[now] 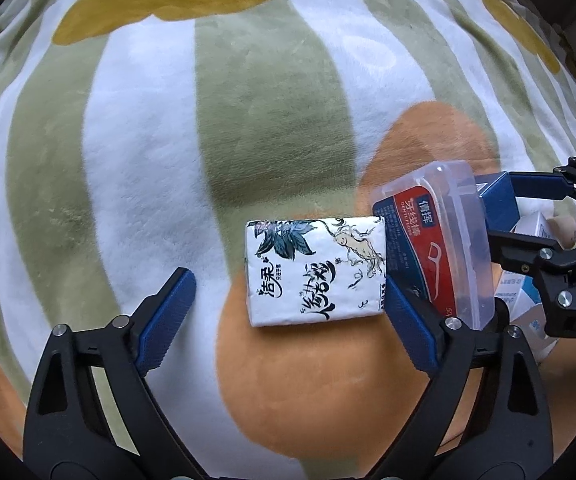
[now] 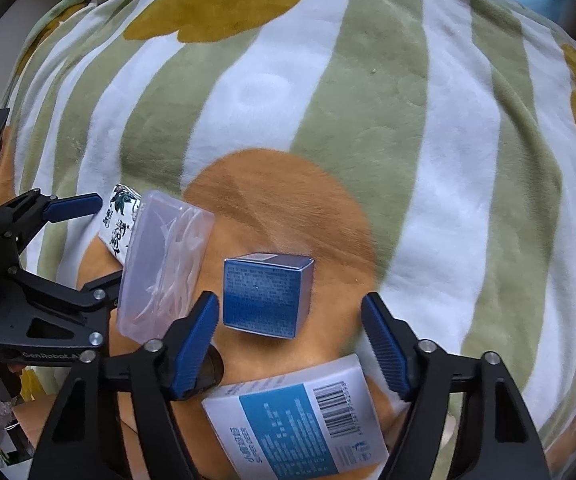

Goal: Organize objects
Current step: 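Grasp the white printed tissue pack with the left tool while the right tool grasps the blue cube box, then lift the tissue pack and blue cube box and carry them over the box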

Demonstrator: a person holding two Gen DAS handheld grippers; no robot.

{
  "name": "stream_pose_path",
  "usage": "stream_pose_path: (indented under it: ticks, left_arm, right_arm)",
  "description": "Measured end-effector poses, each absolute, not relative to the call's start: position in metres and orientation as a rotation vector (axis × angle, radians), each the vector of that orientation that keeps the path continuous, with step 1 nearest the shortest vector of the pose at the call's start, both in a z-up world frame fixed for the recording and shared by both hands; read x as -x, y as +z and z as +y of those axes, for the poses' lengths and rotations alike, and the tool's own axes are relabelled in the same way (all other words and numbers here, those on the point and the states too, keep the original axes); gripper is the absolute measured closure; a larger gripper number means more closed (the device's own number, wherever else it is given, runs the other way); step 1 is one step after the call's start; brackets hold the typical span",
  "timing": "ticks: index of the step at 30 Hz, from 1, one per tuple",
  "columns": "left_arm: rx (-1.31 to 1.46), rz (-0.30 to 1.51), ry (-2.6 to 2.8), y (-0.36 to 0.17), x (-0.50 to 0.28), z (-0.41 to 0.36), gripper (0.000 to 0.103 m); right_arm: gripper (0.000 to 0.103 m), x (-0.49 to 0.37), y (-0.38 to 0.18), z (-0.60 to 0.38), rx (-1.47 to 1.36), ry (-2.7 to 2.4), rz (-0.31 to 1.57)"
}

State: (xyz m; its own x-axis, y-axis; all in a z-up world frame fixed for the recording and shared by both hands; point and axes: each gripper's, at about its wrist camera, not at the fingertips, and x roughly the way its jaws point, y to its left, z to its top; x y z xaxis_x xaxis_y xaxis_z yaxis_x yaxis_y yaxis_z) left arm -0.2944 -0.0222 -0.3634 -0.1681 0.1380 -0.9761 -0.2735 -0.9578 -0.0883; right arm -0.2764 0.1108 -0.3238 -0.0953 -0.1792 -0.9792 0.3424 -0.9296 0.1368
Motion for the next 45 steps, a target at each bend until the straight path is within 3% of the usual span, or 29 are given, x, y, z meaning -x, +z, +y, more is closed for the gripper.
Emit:
stream_pose_path:
  ticks: [5, 11, 13, 32, 45]
  left_arm:
    - [1.817, 0.170, 2.208, -0.364, 0.295, -0.020, 0.016]
    - [1.823, 0.182, 2.200, -0.364, 0.298, -0.016, 0.035]
    - [1.827, 0.181, 2.197, -0.364, 0.299, -0.016, 0.043]
    - [1.836, 0.121, 2.203, -0.356, 0.308, -0.020, 0.044]
    - [1.790, 0.033, 2.268, -0.302, 0.292, -0.041, 0.044]
  right_arm:
    - [0.047, 0.275, -0.327, 0.113, -1.859, -2.080, 0.126]
    - [0.063, 0.271, -0.328, 0.110, -1.859, -2.061, 0.103]
    - [0.063, 0.270, -0.328, 0.109, -1.864, -2.061, 0.098]
    - [0.065, 0.248, -0.321, 0.122, -1.870, -2.093, 0.062]
    - [0.065, 0.224, -0.287, 0.136, -1.830, -2.153, 0.051]
